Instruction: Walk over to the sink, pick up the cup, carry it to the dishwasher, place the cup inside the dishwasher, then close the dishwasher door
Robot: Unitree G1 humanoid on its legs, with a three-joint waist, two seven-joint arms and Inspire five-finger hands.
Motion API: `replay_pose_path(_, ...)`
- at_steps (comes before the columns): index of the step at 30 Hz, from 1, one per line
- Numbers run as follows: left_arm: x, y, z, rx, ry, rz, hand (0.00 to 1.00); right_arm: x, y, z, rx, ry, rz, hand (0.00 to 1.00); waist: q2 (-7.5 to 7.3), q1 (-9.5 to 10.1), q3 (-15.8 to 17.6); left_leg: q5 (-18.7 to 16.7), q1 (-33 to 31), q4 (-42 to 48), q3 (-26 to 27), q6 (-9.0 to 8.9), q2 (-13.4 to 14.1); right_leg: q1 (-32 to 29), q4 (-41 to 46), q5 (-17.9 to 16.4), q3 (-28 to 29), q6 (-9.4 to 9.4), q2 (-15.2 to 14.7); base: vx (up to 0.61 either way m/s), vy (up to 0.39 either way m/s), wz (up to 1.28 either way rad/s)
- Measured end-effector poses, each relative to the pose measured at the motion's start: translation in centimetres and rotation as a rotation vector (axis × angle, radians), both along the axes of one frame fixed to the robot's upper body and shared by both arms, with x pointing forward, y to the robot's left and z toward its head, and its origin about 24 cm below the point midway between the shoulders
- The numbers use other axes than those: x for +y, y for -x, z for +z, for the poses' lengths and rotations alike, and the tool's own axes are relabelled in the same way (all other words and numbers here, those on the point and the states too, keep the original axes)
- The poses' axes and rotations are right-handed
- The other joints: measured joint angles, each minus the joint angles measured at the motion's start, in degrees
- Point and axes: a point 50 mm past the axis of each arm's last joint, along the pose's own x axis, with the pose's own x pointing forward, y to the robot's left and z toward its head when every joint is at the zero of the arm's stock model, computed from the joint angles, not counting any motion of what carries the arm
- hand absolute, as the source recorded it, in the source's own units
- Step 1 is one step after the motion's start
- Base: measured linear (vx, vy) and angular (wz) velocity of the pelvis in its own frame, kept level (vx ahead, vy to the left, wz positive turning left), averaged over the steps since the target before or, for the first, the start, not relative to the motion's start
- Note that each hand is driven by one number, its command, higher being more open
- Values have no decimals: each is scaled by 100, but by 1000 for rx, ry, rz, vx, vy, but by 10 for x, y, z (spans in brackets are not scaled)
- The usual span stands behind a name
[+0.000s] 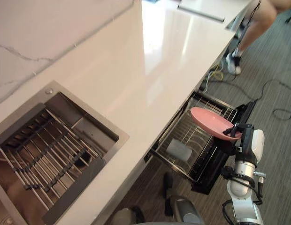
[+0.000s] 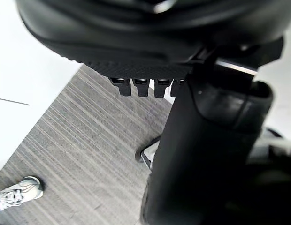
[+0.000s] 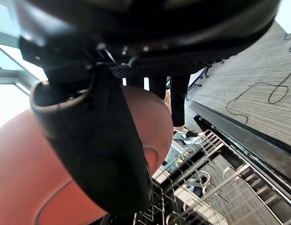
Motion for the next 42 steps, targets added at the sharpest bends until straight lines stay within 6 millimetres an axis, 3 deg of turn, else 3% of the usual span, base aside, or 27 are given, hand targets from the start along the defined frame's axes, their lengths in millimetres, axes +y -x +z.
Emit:
replay_pose_path(7,1,-30,6,-107,-8,50,100,6,-18,18,-100,29,2,0,-108,137,557,-436,-970,1129,-108,242,297,-978,1137,-393,-176,-56,-152,-130,3,2)
replay_pose_path(10,3,-43,11,-159,-11,55,100,14,-31,29,-135,32,33,0,-99,203,707,-684,-1364,1814,-301,117,474,-1506,2072,-821,-411,-164,-325,-37,-28,13)
replay_pose_path(14,4,-54,14,-196,-9,57,100,26,-47,41,-161,29,70,0,-139,404,744,-756,-1753,2143,-459,46,647,-1833,2405,-941,-563,-294,-285,12,-65,9)
replay_pose_path(19,5,-59,16,-222,-4,80,100,25,-61,39,-118,-10,49,0,-159,489,758,-801,-1937,2382,-632,-17,732,-1952,2659,-1064,-734,-367,-334,-18,-32,10)
replay_pose_path(21,6,-61,18,-236,-5,77,100,26,-67,42,-115,-16,48,0,-217,520,793,-821,-1986,2430,-649,19,766,-1976,2627,-1121,-765,-308,-336,-80,-15,-1)
replay_pose_path(25,8,-65,20,-252,3,88,100,25,-77,44,-83,-43,35,0,-264,651,818,-801,-2085,2410,-678,76,871,-1926,2509,-1159,-1128,-364,-420,-51,-12,-2)
replay_pose_path(31,10,-66,21,-262,11,107,100,23,-93,38,25,-59,11,0,-280,684,827,-717,-2159,2446,-811,-97,892,-1938,2568,-1155,-1257,-459,-435,-12,-21,7)
replay_pose_path(32,10,-66,21,-263,13,106,100,22,-93,36,43,-55,3,100,-280,690,827,-711,-2166,2464,-816,-106,895,-1938,2599,-1151,-1259,-466,-441,0,0,0)
replay_pose_path(42,8,-67,21,-258,22,105,100,16,-95,23,126,-117,-54,100,-283,716,826,-649,-2091,2413,-811,-124,875,-1852,2513,-1106,-1272,-489,-455,-47,14,1)
